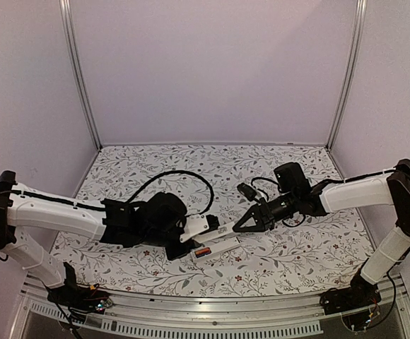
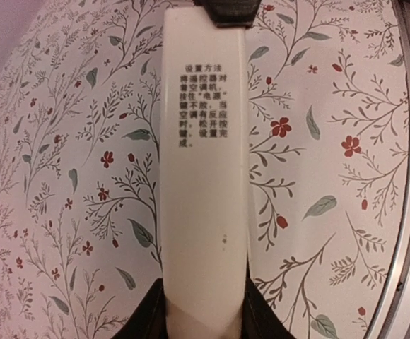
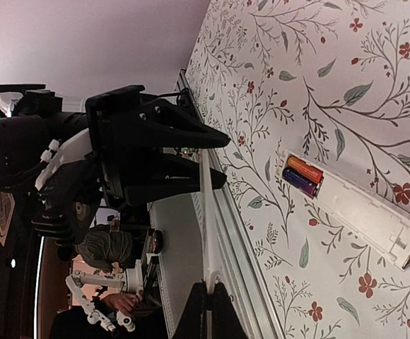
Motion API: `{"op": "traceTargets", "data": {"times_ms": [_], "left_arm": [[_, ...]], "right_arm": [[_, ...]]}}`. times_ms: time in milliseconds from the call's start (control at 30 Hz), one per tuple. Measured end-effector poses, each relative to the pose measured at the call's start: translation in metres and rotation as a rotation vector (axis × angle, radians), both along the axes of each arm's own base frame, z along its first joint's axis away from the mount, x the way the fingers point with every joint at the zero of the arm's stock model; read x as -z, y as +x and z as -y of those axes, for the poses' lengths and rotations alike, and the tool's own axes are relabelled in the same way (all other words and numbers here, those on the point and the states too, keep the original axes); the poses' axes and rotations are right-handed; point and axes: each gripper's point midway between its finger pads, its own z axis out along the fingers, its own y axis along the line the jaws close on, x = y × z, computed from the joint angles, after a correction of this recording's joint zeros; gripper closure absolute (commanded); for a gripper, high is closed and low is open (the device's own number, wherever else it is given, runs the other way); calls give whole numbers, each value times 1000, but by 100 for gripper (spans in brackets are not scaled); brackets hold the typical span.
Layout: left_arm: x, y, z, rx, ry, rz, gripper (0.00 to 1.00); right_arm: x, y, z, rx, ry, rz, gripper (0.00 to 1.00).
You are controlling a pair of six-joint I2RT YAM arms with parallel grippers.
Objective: Load the batteries into the remote control
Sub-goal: Pass from the right arm to the left
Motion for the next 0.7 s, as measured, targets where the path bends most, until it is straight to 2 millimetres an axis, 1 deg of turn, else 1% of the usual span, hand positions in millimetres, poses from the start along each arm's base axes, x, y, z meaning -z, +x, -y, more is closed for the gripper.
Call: {"op": "traceTargets", "data": {"times_ms": [133,167,233,333,367,433,500,700], "left_arm": [[0,-1,0,5,3,-3,79],[0,-2,0,2,3,-6,80],[0,-2,0,-1,1,-15,83],[1,-5,0,-16,-4,-44,84],[2,-6,-1,-22,-2,-56,84],[5,-8,-2,-43,1,-83,84],[12,-9,-3,-64,18,-108,83],[42,-17,-1,-119,124,-174,83]], "right_arm": [[0,0,0,-2,1,-1,99],[0,0,0,-2,1,0,94],[0,0,0,-1,0,0,72],[3,1,0,8,-10,2,56],[4,2,0,14,-17,4,53],[8,4,1,28,-37,3,51],[15,7,3,47,-71,1,51],[37,19,13,116,-215,36,51]]}}
